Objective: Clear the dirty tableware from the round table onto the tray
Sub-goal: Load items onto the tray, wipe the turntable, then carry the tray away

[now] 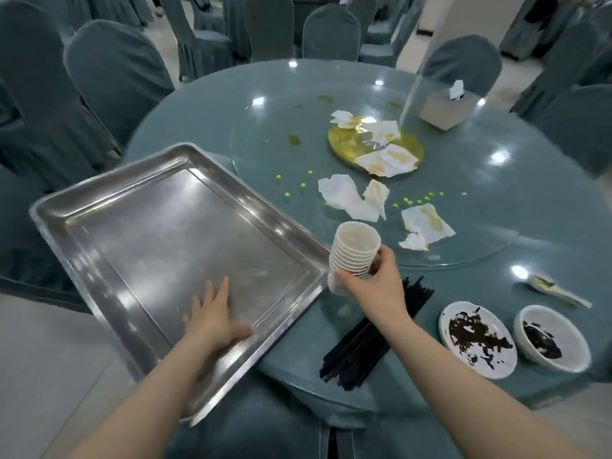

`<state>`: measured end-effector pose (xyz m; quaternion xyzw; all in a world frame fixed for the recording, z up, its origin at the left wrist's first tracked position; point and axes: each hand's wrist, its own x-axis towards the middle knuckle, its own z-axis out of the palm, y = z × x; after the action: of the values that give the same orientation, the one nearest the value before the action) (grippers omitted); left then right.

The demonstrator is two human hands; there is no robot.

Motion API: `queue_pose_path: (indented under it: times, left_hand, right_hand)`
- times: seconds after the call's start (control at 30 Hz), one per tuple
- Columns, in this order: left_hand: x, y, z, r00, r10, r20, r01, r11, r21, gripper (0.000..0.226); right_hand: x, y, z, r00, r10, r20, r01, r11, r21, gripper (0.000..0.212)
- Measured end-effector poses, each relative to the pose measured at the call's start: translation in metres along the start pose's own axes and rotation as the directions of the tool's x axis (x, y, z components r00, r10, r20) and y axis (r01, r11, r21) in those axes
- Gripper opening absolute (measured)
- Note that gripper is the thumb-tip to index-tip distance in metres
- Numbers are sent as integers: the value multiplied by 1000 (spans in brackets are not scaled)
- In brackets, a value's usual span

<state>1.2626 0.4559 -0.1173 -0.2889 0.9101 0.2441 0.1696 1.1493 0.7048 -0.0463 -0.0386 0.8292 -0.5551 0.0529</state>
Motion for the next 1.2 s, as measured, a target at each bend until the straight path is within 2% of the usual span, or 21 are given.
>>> queue_pose_path:
  times: [0.07, 0.2, 0.3, 0.4, 0.5, 0.57, 0.67, 0.77, 0.83, 0.9, 0.97, 1.03, 1.1, 1.2]
  left_hand:
    - [4, -10, 13, 999, -28, 43, 22, 991, 130, 119]
    - [8, -11, 19, 999, -21, 49, 13, 985, 169, 117]
    - [10, -10, 19, 998, -32, 49, 23, 986, 166, 116]
    - [10, -12, 19, 998, -31, 51, 23, 986, 163, 114]
    - [10, -12, 18, 998, -32, 55, 22, 985, 172, 114]
    - [10, -13, 19, 998, -31, 56, 20, 981, 193, 114]
    - [13, -16, 20, 998, -23, 52, 10, 974, 225, 115]
    - [16, -18, 22, 998, -20, 56, 6, 971, 239, 117]
    - [17, -20, 22, 998, -17, 61, 2, 970, 242, 117]
    - [19, -19, 22, 998, -18, 67, 0, 967, 254, 118]
    - [20, -21, 19, 997, -25, 77, 4, 966, 258, 118]
    - [20, -18, 18, 996, -24, 88, 0, 964, 264, 118]
    - [18, -17, 17, 996, -14, 83, -9, 962, 274, 118]
    - [17, -16, 16, 997, -4, 73, -16, 960, 278, 118]
  right_hand:
    - [11, -7, 21, 999, -26, 43, 26, 1000, 7, 65]
    - [32, -15, 62, 987, -92, 131, 98, 994, -41, 60]
    - [46, -7, 87, 974, -118, 191, 164, 957, -241, 57]
    - [55, 10, 100, 977, -23, 213, 125, 870, -477, 69]
    - [59, 19, 92, 979, -33, 203, 115, 907, -405, 62]
    - [54, 27, 73, 979, -110, 173, 165, 924, -346, 51]
    - [39, 54, 24, 968, -210, 138, 249, 877, -412, 41]
    - [27, 89, -34, 963, -136, 232, 250, 769, -589, 60]
    - [24, 107, -65, 921, -6, 389, 315, 595, -739, 77]
    - [22, 119, -81, 854, 112, 508, 423, 419, -804, 87]
    - [27, 121, -81, 797, 168, 580, 507, 336, -794, 90]
    - [31, 116, -78, 742, 179, 646, 584, 301, -754, 88]
    - [37, 111, -76, 696, 139, 705, 660, 262, -704, 83]
    - [41, 104, -76, 640, 86, 763, 751, 139, -646, 72]
